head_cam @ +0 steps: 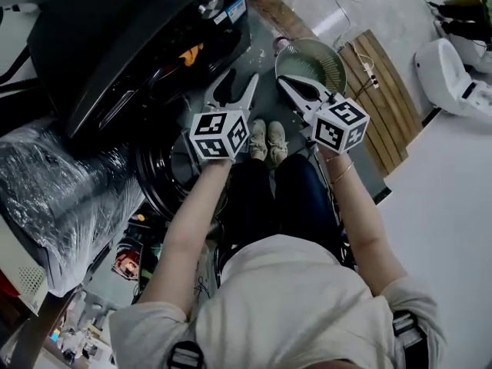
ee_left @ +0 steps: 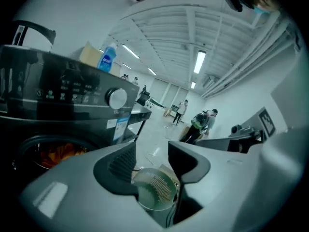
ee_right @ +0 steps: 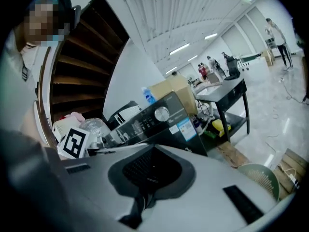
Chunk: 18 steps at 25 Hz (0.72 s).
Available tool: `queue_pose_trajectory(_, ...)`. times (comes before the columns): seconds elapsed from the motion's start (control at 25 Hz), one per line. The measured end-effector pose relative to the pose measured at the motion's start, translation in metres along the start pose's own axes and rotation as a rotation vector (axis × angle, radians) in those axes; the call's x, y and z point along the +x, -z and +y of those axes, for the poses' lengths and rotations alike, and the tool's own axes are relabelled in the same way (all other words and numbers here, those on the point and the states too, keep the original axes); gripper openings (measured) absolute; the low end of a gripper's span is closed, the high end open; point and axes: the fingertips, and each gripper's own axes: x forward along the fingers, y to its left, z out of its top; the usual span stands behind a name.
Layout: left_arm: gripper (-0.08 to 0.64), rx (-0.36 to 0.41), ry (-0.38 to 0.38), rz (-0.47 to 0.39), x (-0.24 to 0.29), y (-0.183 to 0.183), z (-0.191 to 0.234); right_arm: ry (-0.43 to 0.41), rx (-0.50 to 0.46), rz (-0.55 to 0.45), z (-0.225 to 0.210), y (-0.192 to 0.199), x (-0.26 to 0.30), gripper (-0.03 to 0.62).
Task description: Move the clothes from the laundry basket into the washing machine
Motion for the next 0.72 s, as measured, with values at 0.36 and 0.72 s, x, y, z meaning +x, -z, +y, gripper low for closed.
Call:
queue_pose_trajectory(0.36, 0.091, 0.039, 0.126, -0.021, -0.034, -0.056, -0.056, -0.033, -0.172, -0.037, 0.058, -0.072, -0.029, 0.008)
queue_pose_trajectory(0.72, 0.009, 0.216, 0.157, -0.095, -0.043, -0.108, -0.087, 0.045, -0.268, -0.140, 0.074, -0.117, -0.046, 0.008)
